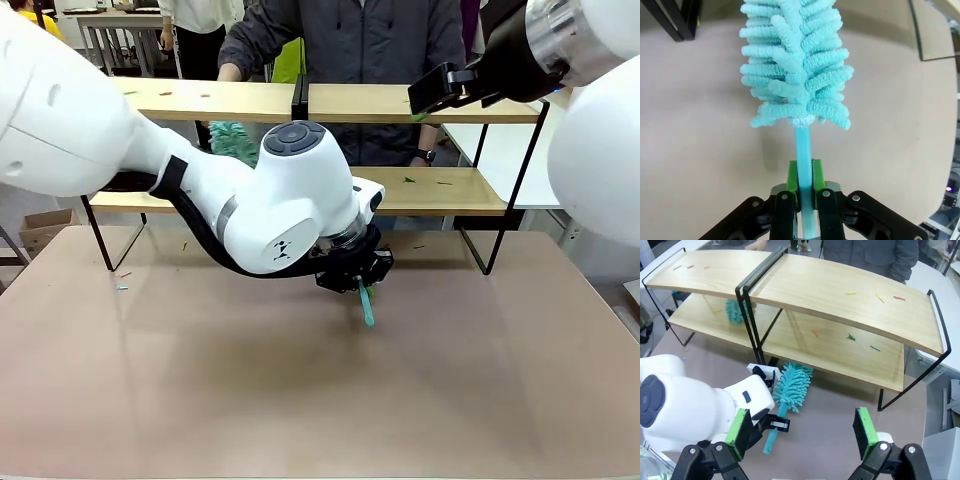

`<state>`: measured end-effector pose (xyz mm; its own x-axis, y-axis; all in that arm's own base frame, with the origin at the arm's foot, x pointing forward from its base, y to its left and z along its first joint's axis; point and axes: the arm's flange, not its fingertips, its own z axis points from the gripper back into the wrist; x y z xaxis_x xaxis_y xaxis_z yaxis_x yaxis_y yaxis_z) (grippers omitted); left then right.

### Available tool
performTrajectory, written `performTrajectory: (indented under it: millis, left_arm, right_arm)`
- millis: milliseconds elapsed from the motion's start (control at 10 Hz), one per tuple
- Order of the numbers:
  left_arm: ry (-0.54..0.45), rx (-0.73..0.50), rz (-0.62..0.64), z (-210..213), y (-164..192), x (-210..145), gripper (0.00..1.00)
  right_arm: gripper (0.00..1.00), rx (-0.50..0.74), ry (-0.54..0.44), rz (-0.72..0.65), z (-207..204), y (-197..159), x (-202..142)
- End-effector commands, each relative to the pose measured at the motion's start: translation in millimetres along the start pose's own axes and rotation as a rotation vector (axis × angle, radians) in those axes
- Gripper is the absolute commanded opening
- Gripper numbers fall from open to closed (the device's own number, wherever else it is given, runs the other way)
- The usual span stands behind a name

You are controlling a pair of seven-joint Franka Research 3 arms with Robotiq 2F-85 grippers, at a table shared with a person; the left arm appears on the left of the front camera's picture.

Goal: Clean the shelves.
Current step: Clean a randomly selected level of the Shelf with the Duster.

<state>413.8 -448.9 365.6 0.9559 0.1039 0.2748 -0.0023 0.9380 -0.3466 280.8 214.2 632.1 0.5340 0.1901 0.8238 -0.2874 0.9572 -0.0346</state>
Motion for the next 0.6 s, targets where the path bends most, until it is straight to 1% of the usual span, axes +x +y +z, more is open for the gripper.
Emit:
performTrajectory:
  millis: [0, 200, 300, 500]
  left_arm:
    - [-0.013, 0.034, 0.065, -7.3, -12.4, 3.2, 0.13]
    - [-0.022, 0.038, 0.103, -9.1, -10.2, 4.7, 0.13]
    - [-0.003, 0.040, 0.115, -10.6, -9.4, 5.3, 0.13]
    - [0.090, 0.037, 0.106, -15.8, -9.4, 7.5, 0.13]
  right_arm:
    - [1.00, -0.002, -0.002, 0.001, -0.2, -0.2, -0.2]
    - [1.00, -0.002, -0.002, 0.001, -0.2, -0.2, -0.2]
    - [1.00, -0.002, -0.002, 0.001, -0.2, -0.2, -0.2]
    - [1.00, -0.002, -0.002, 0.001, -0.2, -0.2, -0.2]
